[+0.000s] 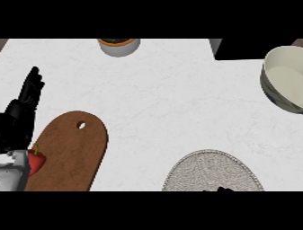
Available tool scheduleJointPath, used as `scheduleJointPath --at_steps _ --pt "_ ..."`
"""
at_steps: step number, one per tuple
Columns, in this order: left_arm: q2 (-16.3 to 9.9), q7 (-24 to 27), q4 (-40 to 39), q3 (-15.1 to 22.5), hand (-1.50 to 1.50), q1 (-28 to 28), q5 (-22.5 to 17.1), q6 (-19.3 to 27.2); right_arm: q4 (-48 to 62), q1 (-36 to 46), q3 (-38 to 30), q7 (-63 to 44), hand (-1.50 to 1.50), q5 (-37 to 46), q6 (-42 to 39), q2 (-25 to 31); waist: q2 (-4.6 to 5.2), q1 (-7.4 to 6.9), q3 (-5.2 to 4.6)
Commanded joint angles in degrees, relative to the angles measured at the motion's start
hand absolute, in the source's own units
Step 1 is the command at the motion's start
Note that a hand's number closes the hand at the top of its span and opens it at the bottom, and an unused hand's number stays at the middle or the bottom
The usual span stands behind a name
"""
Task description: Pick the can from the placemat and place it in the bowl
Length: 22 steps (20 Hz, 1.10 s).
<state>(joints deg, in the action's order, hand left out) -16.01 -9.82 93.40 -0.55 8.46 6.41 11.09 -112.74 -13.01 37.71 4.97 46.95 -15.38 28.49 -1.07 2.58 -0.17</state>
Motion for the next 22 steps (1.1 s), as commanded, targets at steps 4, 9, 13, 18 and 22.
scheduleJointPath --at_steps 4,9,13,18,22 --pt "-0.5 1.1 0.0 -0.2 0.0 -1.3 0.8 -0.3 -23.9 -18.4 -7.3 3.2 1.5 -10.2 6.0 7.2 0.49 0.62 0.17" --pt "0.3 -1.3 1.7 0.4 0.0 -0.3 0.1 -0.8 -32.0 -25.3 -19.2 2.1 1.5 -18.5 9.8 6.6 0.63 0.05 0.19" --pt "0.5 0.3 -0.8 -0.2 0.0 1.7 0.4 -0.7 -29.4 -22.6 -32.5 1.6 1.5 -26.0 9.2 6.0 1.08 -1.04 0.15" --pt "1.9 1.3 -2.9 0.9 0.0 3.8 2.1 0.3 -23.0 -15.7 -43.4 -1.4 1.5 -39.7 6.2 4.1 1.29 -1.9 0.15" --pt "1.4 0.8 -1.2 0.2 0.0 2.5 0.2 -2.0 -9.0 -3.7 -51.7 -2.1 1.5 -48.8 4.6 5.7 1.33 -3.26 0.19"
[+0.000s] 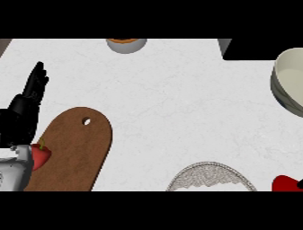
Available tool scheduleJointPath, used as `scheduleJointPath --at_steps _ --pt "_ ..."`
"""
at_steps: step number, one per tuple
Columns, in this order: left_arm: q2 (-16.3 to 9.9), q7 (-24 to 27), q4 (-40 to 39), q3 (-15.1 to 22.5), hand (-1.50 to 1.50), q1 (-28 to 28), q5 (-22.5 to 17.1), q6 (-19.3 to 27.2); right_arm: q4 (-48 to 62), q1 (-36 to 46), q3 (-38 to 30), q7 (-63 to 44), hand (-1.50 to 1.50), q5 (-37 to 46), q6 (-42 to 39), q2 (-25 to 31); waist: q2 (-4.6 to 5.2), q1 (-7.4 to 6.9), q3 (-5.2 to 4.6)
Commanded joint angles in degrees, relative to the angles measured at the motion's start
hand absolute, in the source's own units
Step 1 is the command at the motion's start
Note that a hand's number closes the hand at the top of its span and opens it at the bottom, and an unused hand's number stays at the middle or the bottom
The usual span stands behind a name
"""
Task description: Pick the can from the placemat and place it in the bowl
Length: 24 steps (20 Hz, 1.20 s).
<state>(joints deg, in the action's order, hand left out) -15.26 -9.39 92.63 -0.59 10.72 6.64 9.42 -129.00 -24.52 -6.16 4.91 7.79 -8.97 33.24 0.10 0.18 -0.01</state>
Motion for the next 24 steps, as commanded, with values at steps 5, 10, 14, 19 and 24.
scheduleJointPath --at_steps 5,10,14,19,24 --pt "0.1 -4.5 1.1 0.4 0.0 3.5 0.6 -1.0 23.2 21.0 -10.6 -0.6 1.5 -10.7 -1.7 2.3 0.11 -1.15 0.05" --pt "0.8 -5.3 -0.4 1.0 0.0 6.9 1.9 -0.5 39.8 33.6 -9.2 5.1 1.5 -3.6 1.2 3.5 0.41 -1.79 0.1" --pt "2.1 -2.5 -0.8 1.2 0.0 5.3 2.6 0.3 55.6 40.9 -11.2 12.9 1.5 1.0 2.8 6.7 0.42 -1.99 0.11" --pt "2.2 -0.5 -2.4 0.3 0.0 4.7 1.6 -0.5 70.8 47.5 -9.3 21.4 1.5 11.5 11.9 7.6 0.73 -2.61 0.14" --pt "3.3 0.9 -3.5 1.9 0.0 5.2 2.7 -0.5 88.0 57.3 -7.7 26.5 1.5 17.4 20.2 5.3 1.15 -3.7 0.22"
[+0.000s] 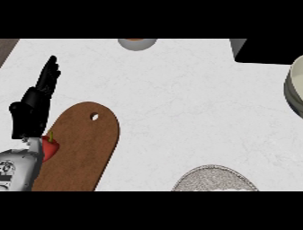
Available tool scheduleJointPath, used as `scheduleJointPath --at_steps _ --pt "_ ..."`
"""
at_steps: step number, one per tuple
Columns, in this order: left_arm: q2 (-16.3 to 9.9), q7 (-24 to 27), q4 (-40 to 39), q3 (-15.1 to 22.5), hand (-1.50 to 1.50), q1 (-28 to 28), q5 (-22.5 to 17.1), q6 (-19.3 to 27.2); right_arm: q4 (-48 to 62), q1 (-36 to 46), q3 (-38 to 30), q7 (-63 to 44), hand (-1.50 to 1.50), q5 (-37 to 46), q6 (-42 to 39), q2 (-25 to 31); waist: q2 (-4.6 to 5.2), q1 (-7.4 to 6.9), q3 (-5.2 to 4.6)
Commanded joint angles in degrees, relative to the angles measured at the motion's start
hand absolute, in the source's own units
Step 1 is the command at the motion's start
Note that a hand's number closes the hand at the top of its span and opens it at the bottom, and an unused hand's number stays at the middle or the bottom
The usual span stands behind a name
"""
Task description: Pick the can from the placemat and place it in the bowl
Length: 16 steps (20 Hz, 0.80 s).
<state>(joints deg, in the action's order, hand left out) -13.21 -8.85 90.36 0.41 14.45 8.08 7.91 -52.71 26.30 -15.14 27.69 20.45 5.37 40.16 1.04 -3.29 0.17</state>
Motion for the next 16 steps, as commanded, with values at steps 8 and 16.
scheduleJointPath --at_steps 8,16 --pt "1.7 0.3 -1.8 0.9 0.0 2.8 0.8 0.4 29.9 14.7 -0.5 7.8 -1.5 2.5 -4.9 -0.2 0.74 -0.98 0.19" --pt "0.1 0.5 1.8 -0.1 0.0 -0.6 -0.2 -1.1 37.6 20.1 -5.8 14.4 -1.5 -2.4 -12.6 1.0 0.5 -1.43 0.23"
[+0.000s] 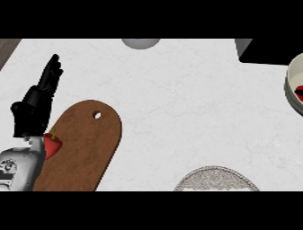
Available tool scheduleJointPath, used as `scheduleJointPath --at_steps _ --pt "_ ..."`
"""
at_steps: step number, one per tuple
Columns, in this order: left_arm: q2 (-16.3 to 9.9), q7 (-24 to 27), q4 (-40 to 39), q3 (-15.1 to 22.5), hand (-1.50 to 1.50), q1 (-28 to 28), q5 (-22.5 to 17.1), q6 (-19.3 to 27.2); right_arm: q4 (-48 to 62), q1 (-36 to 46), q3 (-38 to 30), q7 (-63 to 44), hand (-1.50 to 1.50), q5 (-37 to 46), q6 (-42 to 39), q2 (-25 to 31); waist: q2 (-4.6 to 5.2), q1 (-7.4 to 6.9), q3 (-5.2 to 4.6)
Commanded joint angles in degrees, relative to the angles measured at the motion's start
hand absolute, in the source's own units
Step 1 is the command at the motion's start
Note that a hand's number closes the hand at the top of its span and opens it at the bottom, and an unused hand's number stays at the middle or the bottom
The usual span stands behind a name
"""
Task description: Pick the can from the placemat and place it in the bowl
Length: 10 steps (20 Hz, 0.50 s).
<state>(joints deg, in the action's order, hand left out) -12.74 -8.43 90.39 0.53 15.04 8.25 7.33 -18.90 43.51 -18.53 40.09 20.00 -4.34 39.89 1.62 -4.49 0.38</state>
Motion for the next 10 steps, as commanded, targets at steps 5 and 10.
scheduleJointPath --at_steps 5,10 --pt "0.0 -0.7 -0.6 -1.5 0.0 0.3 -0.6 0.2 7.4 2.7 -4.9 4.9 -1.5 -3.8 -8.4 5.8 -0.16 1.23 -0.04" --pt "-0.1 -2.1 1.4 -0.7 0.0 0.3 0.5 0.4 10.7 2.5 -7.9 3.9 -1.5 -6.7 -17.5 10.9 -0.19 1.14 0.03"
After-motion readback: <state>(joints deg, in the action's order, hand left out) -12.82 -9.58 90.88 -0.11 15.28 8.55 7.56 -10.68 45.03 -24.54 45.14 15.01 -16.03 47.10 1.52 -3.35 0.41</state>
